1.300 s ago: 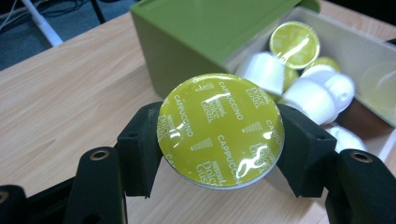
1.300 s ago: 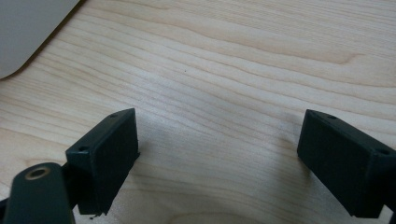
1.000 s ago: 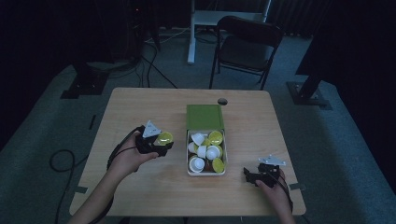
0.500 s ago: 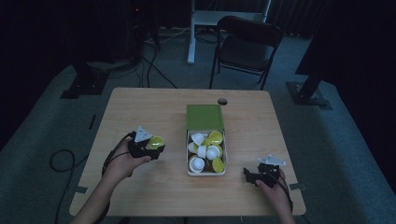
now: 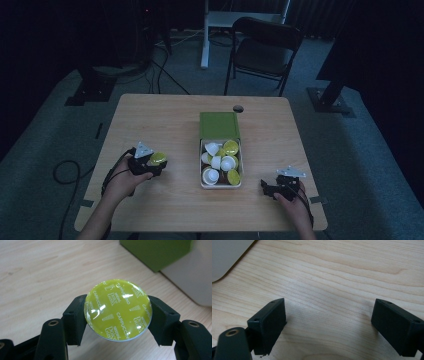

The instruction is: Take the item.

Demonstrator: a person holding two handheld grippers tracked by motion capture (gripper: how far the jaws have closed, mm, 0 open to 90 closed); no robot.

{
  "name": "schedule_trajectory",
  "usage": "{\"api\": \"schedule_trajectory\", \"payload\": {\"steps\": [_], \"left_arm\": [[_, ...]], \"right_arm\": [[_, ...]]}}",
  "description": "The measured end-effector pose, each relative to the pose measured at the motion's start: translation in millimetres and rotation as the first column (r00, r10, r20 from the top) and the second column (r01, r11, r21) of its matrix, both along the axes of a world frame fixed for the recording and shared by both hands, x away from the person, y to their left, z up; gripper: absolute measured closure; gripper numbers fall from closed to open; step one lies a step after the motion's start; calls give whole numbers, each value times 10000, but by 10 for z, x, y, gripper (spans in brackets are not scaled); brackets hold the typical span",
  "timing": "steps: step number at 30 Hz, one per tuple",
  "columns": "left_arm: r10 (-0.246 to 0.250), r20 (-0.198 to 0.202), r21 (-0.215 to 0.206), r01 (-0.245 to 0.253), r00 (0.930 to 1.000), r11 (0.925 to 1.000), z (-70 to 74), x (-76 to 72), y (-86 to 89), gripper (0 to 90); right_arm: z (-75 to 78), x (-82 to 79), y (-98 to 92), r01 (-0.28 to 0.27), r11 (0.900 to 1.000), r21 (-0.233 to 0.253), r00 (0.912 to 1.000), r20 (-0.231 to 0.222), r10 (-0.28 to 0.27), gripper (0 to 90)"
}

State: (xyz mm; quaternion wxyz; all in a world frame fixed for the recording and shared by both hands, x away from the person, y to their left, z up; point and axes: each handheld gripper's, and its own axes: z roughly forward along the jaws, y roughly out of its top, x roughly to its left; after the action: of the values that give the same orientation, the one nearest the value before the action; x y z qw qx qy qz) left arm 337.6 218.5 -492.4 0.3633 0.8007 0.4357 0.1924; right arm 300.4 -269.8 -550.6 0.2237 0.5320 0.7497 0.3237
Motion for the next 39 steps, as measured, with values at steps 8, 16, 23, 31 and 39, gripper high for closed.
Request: {"api": "schedule_trajectory", "payload": {"steps": [8,16,23,31,39], "left_arm": [[179,50,-74,-178,9998,9998,-77,-80,95,380],[308,31,-76,-308,9995,9995,-133,-111,164,379],[388,-69,26,-387,9992,9992,-196,-132,217,379],[472,-95,68,-471,9988,9989,-257,-136,265,379],[451,-133,82,-450,9989,9990,-315,-133,289,379]], "right_arm": [[0,0,0,1,10000,0,10000,1,-1,119],[0,0,0,2,10000,1,10000,-1,-2,119],[0,0,0,1,10000,1,10000,-2,-1,119],[0,0,0,0,10000,0,10000,0,0,119],[0,0,0,2,10000,1,10000,-2,-2,119]]}}
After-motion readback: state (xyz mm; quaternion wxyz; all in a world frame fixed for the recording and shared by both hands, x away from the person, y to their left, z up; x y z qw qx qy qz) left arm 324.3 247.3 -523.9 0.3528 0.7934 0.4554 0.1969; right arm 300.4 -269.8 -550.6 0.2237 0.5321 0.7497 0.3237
